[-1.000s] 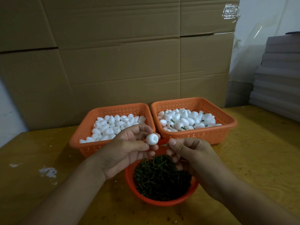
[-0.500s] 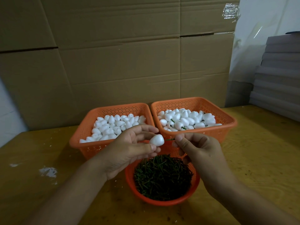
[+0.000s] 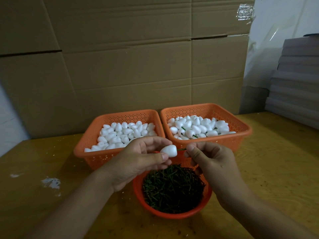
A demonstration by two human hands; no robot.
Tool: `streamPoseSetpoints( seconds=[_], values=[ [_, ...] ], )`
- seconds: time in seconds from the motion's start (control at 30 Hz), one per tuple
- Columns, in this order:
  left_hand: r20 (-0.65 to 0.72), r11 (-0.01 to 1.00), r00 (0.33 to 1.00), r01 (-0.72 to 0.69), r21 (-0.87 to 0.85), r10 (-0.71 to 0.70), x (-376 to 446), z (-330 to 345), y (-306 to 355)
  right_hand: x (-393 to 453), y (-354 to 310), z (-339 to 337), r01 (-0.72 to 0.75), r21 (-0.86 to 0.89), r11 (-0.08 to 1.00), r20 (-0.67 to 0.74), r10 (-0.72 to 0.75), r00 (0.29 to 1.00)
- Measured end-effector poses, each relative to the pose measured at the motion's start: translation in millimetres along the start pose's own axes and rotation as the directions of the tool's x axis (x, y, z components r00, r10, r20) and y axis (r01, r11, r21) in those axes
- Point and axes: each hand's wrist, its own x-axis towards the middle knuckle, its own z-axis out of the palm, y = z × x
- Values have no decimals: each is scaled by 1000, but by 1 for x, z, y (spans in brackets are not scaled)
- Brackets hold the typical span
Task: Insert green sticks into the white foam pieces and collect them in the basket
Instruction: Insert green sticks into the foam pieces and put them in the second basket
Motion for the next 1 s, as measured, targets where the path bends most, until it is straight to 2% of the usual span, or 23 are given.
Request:
streamPoseSetpoints(
  seconds=[0.63,0.8,1.0],
  values=[
    [7,1000,1000,-15,13,15,0,3,-1,-5,3,4,-38,-7,999,106,39,994],
    [-11,998,999,-34,51,34,-1,1,1,-5,1,3,-111,-1,994,200,109,974],
    [-1,998,999,-41,52,41,-1,4,1,-7,-2,6,-143,-78,987,257,159,953]
  ],
)
